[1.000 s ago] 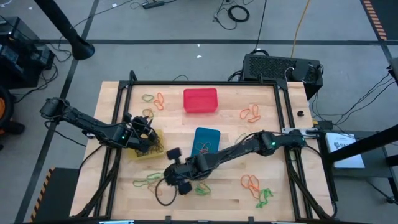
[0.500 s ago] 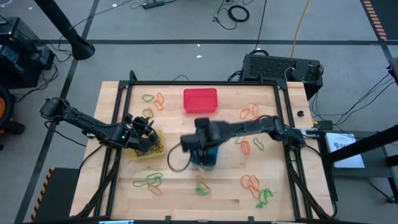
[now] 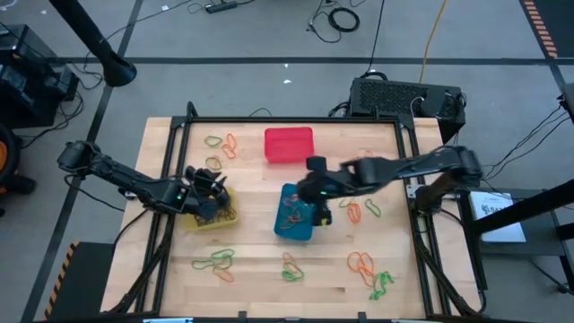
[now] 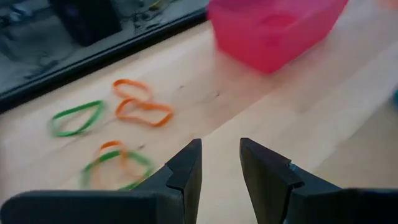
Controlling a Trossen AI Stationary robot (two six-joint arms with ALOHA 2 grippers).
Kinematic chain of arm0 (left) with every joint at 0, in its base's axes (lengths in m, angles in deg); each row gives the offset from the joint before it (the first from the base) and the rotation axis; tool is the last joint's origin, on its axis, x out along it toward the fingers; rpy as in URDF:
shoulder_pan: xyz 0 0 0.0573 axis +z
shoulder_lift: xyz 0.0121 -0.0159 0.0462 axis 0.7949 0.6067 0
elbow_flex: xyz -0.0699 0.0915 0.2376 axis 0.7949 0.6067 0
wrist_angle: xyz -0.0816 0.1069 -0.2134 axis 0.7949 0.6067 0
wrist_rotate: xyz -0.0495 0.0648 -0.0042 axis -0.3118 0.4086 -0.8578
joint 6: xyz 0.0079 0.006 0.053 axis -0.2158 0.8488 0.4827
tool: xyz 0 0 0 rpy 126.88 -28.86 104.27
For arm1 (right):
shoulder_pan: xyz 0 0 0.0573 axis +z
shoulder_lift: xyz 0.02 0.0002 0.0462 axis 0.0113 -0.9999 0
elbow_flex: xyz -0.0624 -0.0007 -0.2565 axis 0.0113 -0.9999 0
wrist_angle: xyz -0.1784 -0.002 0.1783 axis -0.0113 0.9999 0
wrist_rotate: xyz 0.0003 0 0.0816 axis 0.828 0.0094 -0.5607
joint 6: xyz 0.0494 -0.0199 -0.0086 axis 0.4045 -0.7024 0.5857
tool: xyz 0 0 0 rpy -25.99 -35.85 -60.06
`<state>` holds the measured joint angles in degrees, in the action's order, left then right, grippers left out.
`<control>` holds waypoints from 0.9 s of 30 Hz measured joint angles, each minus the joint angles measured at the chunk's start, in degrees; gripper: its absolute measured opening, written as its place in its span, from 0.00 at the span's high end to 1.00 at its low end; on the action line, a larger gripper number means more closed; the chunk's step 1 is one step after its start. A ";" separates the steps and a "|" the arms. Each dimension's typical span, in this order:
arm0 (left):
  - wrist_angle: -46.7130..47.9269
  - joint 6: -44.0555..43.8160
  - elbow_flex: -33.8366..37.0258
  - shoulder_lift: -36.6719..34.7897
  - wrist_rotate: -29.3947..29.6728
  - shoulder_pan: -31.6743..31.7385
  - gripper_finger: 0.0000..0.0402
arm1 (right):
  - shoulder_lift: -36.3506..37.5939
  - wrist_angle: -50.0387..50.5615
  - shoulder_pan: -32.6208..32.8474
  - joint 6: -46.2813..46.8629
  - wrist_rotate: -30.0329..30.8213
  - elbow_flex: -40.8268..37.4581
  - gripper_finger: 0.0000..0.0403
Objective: Sort rubber bands into baskets
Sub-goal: Put the orange rubber band into the blue bin
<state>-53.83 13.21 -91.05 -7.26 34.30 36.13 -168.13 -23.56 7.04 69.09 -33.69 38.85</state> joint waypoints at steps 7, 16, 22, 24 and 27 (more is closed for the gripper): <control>-29.29 19.32 0.00 2.62 -6.32 -0.44 0.71 | 10.11 -38.28 -2.90 4.16 -0.15 -30.27 1.00; -54.72 32.74 0.00 15.36 -16.52 -1.60 0.71 | 8.77 -53.20 -3.59 4.86 -0.93 -40.12 1.00; -57.88 37.06 -0.43 17.82 -18.13 -1.51 0.71 | 6.66 -54.96 -3.46 5.70 -0.95 -39.93 1.00; -58.11 37.50 -0.79 17.77 -18.22 -1.49 0.71 | 5.51 -55.53 -3.46 6.62 -0.94 -40.04 0.98; -58.15 40.26 -0.79 17.10 -17.98 -1.36 0.71 | 3.55 -57.97 -3.46 7.21 -0.92 -39.90 0.94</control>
<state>-111.98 53.46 -91.84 9.84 16.32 34.78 -164.58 -81.53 3.58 76.30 -34.61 -1.05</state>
